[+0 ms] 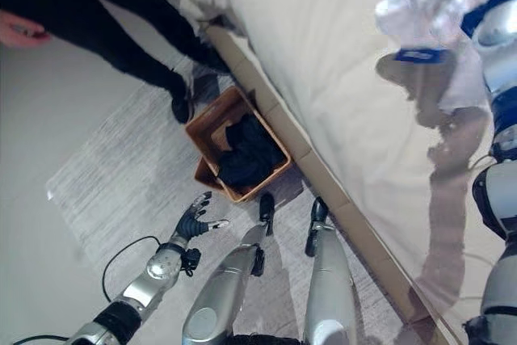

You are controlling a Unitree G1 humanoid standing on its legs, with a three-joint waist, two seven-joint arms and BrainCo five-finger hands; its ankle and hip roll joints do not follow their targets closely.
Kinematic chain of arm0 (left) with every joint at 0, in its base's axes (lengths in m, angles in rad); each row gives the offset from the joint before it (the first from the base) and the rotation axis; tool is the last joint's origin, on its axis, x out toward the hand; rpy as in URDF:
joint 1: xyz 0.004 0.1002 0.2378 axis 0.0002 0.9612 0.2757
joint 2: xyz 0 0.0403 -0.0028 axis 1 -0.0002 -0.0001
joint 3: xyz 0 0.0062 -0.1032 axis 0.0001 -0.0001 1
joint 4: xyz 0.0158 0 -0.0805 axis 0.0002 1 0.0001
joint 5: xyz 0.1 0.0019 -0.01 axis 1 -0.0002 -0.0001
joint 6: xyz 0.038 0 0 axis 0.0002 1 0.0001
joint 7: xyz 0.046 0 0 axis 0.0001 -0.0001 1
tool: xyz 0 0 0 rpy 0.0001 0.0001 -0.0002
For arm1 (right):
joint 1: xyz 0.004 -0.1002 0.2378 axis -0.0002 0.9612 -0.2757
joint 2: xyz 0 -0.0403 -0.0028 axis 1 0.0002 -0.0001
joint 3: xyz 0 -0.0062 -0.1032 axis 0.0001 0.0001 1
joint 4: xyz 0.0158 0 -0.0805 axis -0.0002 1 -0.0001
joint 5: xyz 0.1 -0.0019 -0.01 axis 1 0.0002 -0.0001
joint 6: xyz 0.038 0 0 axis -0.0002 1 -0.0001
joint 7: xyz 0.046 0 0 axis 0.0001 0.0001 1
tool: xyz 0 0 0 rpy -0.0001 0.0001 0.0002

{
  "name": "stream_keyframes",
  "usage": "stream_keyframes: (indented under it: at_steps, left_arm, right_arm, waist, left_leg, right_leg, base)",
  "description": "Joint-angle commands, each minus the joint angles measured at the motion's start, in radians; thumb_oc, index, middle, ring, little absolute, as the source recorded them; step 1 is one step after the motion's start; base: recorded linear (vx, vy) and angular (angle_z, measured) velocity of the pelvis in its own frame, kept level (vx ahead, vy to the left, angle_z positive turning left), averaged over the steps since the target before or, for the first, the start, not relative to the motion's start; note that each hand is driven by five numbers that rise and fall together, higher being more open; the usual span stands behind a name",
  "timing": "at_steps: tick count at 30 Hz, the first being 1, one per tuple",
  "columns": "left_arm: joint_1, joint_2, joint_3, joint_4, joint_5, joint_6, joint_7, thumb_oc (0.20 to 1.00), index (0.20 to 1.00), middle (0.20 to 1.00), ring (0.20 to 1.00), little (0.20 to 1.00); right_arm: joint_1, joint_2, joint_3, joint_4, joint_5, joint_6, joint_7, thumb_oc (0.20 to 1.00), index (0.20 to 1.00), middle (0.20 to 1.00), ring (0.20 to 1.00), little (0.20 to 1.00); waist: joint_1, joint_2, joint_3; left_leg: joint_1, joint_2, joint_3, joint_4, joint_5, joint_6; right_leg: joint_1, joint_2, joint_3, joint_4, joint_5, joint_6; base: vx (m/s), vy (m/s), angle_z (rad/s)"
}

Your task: Pick up clothes into the bucket

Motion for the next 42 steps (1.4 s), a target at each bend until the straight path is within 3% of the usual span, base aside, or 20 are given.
stream_keyframes:
  at_steps: [1, 7, 8, 15, 19, 25, 30, 42]
  left_arm:
    - [0.092, 0.065, 0.070, -0.034, -0.047, -0.053, -0.008, 1.000, 1.000, 1.000, 1.000, 1.000]
    - [0.124, 0.088, 0.151, -0.180, -0.167, -0.067, -0.054, 1.000, 1.000, 1.000, 1.000, 1.000]
    - [0.124, 0.115, 0.174, -0.273, -0.182, -0.066, -0.070, 1.000, 1.000, 1.000, 1.000, 1.000]
    - [-0.012, 0.212, 0.241, -0.505, -0.136, -0.065, -0.051, 1.000, 1.000, 1.000, 1.000, 1.000]
    - [-0.116, 0.237, 0.241, -0.548, -0.106, -0.050, -0.033, 1.000, 1.000, 1.000, 1.000, 1.000]
    - [-0.333, 0.259, 0.159, -0.546, -0.094, -0.020, -0.044, 1.000, 1.000, 1.000, 1.000, 1.000]
    - [-0.475, 0.275, 0.030, -0.517, -0.137, -0.002, -0.094, 1.000, 1.000, 1.000, 1.000, 1.000]
    - [-0.624, 0.182, -0.113, -0.366, -0.065, 0.023, -0.089, 1.000, 1.000, 1.000, 1.000, 1.000]
  right_arm:
    - [-0.110, -0.053, 0.029, -0.044, -0.007, -0.049, -0.063, 0.200, 0.200, 0.200, 0.200, 0.200]
    - [-0.093, -0.057, 0.002, -0.127, -0.032, -0.039, -0.053, 0.200, 0.200, 0.200, 0.200, 0.200]
    - [-0.085, -0.061, -0.008, -0.149, -0.041, -0.031, -0.043, 0.200, 0.200, 0.200, 0.200, 0.200]
    - [-0.005, -0.037, -0.040, -0.256, -0.037, -0.027, 0.028, 0.200, 0.200, 0.200, 0.200, 0.200]
    - [0.073, -0.049, -0.044, -0.365, -0.031, -0.025, 0.097, 0.200, 0.200, 0.200, 0.200, 0.200]
    - [0.245, -0.096, -0.060, -0.572, 0.044, -0.027, 0.248, 0.200, 0.200, 0.200, 0.200, 0.200]
    - [0.341, -0.105, -0.073, -0.690, 0.104, -0.032, 0.325, 0.200, 0.200, 0.200, 0.200, 0.200]
    - [0.442, -0.046, -0.148, -0.969, 0.260, -0.103, 0.379, 0.200, 0.200, 0.200, 0.200, 0.200]
  waist:
    - [-0.027, -0.103, -0.064]
    - [-0.041, -0.127, -0.162]
    - [-0.046, -0.129, -0.200]
    - [-0.064, -0.149, -0.334]
    - [-0.071, -0.150, -0.378]
    - [-0.083, -0.142, -0.449]
    - [-0.081, -0.132, -0.467]
    - [-0.083, -0.126, -0.472]
  left_leg:
    - [0.060, 0.026, -0.003, 0.099, -0.141, -0.043]
    - [0.150, 0.035, 0.029, 0.061, -0.157, -0.041]
    - [0.181, 0.040, 0.039, 0.046, -0.161, -0.041]
    - [0.283, 0.061, 0.090, -0.004, -0.173, -0.050]
    - [0.321, 0.069, 0.100, -0.023, -0.173, -0.052]
    - [0.390, 0.074, 0.102, -0.054, -0.179, -0.052]
    - [0.414, 0.073, 0.098, -0.051, -0.187, -0.049]
    - [0.439, 0.071, 0.082, -0.059, -0.185, -0.046]
  right_leg:
    - [0.104, -0.048, 0.058, -0.073, 0.074, 0.072]
    - [0.211, -0.042, 0.066, -0.181, 0.100, 0.086]
    - [0.249, -0.038, 0.066, -0.218, 0.108, 0.090]
    - [0.352, -0.020, 0.078, -0.319, 0.130, 0.098]
    - [0.389, -0.017, 0.075, -0.328, 0.122, 0.100]
    - [0.464, -0.017, 0.053, -0.347, 0.104, 0.101]
    - [0.498, -0.020, 0.042, -0.355, 0.100, 0.102]
    - [0.534, -0.024, 0.027, -0.364, 0.092, 0.103]
  base:
    - [0.09, 0.065, -0.51]
    - [0.09, 0.042, -0.28]
    - [0.09, 0.045, -0.12]
    - [0.09, 0.012, -0.16]
    - [0.08, -0.025, -0.08]
    - [0.07, -0.020, -0.02]
    - [0.03, 0.000, -0.01]
    - [0.00, 0.000, 0.00]
